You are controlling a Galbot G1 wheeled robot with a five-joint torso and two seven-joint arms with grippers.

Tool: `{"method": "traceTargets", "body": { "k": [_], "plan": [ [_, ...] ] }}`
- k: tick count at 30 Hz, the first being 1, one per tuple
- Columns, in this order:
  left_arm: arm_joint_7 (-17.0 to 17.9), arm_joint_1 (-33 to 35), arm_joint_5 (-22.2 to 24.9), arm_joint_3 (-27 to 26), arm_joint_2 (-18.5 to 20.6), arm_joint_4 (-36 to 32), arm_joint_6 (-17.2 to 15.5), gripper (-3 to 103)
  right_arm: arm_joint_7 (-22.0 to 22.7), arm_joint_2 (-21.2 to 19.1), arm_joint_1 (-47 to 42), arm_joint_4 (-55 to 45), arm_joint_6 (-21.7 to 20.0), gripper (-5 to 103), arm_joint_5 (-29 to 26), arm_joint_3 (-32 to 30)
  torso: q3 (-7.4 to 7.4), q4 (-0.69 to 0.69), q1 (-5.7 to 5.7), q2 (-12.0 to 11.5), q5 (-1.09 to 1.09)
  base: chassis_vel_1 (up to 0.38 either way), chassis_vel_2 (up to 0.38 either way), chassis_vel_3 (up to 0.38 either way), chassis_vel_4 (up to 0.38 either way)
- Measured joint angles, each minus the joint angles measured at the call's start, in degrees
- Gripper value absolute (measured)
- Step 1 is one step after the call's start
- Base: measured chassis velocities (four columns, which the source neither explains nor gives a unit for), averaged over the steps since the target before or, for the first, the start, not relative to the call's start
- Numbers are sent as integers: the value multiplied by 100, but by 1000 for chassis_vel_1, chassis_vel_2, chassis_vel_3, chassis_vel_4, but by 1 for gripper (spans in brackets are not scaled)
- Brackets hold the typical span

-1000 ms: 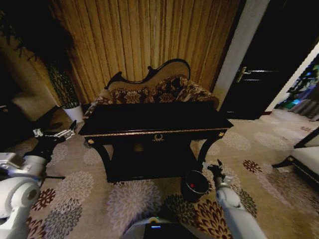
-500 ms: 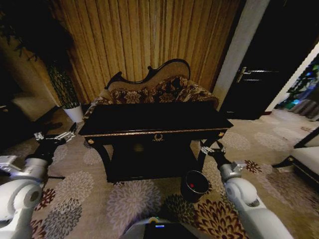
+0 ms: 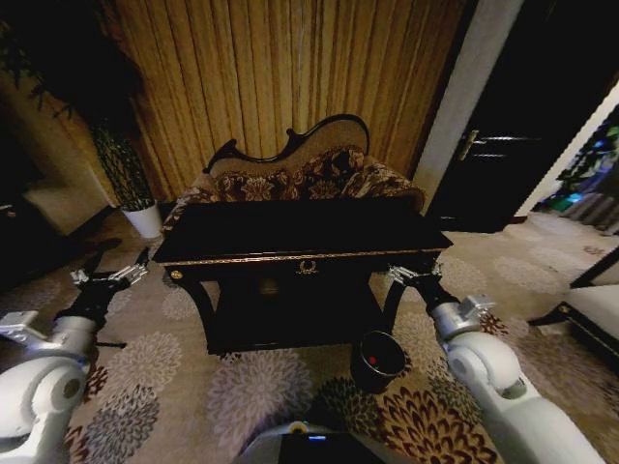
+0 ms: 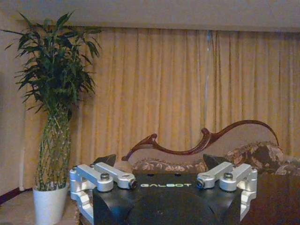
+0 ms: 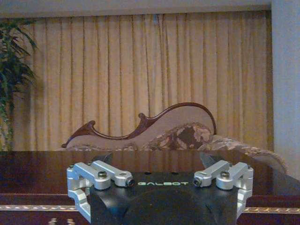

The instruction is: Move to the front of the table and place the trash on the table into the trash bin.

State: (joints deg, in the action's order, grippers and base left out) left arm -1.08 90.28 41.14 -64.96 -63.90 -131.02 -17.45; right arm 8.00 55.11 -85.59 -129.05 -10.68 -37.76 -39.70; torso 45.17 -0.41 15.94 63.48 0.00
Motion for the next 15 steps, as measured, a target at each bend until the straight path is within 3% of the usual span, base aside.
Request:
{"method": "traceTargets", "body": {
  "k": [15],
  "plan": [
    [-7, 68, -11, -80, 62, -56, 21, 100, 17, -6, -99, -98, -69, 100, 4, -59, 0, 0, 0, 0, -1, 0, 0, 0, 0]
  ]
}}
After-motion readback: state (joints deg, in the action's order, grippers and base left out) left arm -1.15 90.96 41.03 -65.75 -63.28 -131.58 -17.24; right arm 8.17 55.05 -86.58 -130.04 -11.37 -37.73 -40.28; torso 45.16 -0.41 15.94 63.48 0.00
